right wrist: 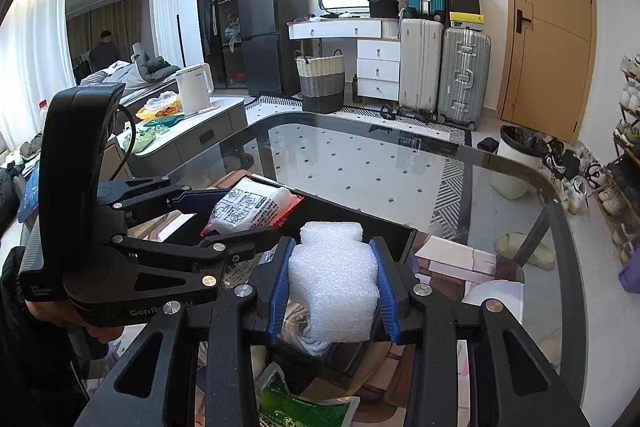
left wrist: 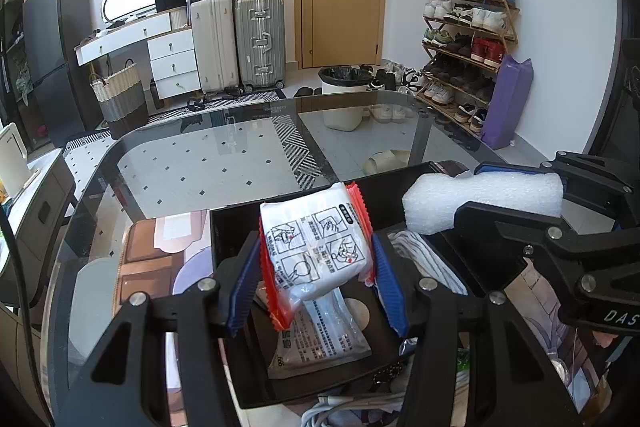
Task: Organize soft objects
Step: 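Lift both held items and carry them over the black box, then release both items into the black box and withdraw both tools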
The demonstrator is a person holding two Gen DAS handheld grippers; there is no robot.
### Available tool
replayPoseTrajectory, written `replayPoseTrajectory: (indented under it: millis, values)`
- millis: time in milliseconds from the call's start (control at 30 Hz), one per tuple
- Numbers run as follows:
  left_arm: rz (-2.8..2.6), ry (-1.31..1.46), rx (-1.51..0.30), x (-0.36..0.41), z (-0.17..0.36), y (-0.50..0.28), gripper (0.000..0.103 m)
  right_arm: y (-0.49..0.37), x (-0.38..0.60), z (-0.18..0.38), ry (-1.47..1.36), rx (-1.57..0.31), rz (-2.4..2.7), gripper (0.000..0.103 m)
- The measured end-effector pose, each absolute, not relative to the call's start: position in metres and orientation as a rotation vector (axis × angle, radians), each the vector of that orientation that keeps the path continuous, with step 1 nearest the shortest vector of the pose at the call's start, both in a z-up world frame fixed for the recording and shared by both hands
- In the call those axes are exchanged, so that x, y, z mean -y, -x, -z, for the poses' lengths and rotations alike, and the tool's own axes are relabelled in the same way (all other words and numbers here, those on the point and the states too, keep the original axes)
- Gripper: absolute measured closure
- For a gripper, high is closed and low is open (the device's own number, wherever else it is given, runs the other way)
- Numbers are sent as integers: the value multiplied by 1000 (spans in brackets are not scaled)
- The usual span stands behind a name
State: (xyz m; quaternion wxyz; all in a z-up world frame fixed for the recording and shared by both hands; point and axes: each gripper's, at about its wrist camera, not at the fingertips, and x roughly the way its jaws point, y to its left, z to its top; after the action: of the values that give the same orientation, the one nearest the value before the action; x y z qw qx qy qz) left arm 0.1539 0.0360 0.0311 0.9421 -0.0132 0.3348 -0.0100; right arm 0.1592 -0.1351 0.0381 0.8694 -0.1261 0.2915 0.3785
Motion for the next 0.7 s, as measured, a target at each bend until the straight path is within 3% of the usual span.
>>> replayPoseTrajectory:
  millis: [633,700]
  values:
    - [33,19,-716,-36,-22,-164,50,-184,123,-21,269,-632,-774,65]
    - [31,15,-720,-35,-22,-164,50,-185,123,-21,261,-629,-763,60]
